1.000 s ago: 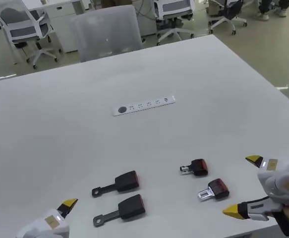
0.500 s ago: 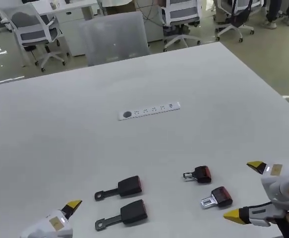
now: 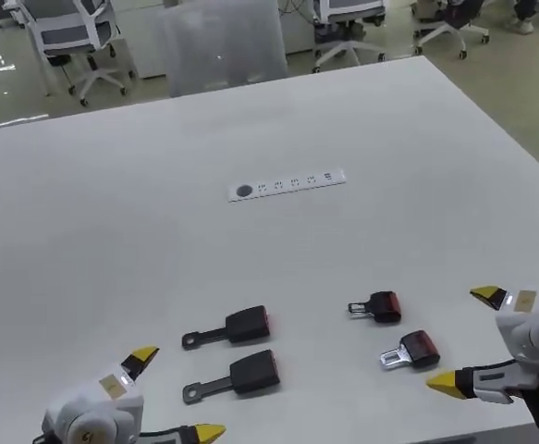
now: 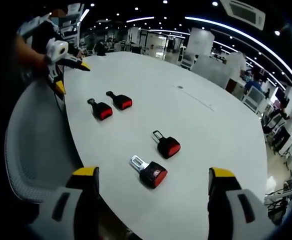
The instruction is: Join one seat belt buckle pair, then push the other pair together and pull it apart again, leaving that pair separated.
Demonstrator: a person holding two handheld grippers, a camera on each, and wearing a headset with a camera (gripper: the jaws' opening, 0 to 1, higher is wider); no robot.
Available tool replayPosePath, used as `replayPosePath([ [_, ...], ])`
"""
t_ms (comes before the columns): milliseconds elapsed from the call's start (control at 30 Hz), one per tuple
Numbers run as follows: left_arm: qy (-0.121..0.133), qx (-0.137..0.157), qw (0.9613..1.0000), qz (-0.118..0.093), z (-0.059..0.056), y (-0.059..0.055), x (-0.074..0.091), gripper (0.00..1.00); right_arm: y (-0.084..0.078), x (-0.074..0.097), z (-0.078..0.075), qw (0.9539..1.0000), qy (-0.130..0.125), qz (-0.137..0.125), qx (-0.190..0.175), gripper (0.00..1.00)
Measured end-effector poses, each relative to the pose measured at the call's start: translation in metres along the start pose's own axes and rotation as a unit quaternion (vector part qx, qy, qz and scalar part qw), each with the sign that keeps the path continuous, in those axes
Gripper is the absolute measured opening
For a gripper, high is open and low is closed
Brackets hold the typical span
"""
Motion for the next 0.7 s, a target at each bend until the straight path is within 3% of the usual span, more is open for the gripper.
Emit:
replayPosePath([
  [400, 0.008, -0.010, 0.9999, -0.006, 0.007, 0.011, -0.009, 0.85, 0.001, 0.000, -0.003, 1.0000, -0.001, -0.007, -0.003, 0.83],
  [700, 0.005, -0.015, 0.9999, 0.005, 0.010, 0.009, -0.016, 0.75, 0.006, -0.005, -0.001, 1.0000, 0.007, -0.005, -0.001, 0.73],
])
Point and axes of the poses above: the centre of the closed fingertips' face, and the gripper's own axes: x roughly backward along the fingers, z roughly to its left, y roughly out of its top, the point moved 1 cm from there along x, roughly backward along the fingers, and after that the axes turned 9 degrees about y, right-handed, at the moved point
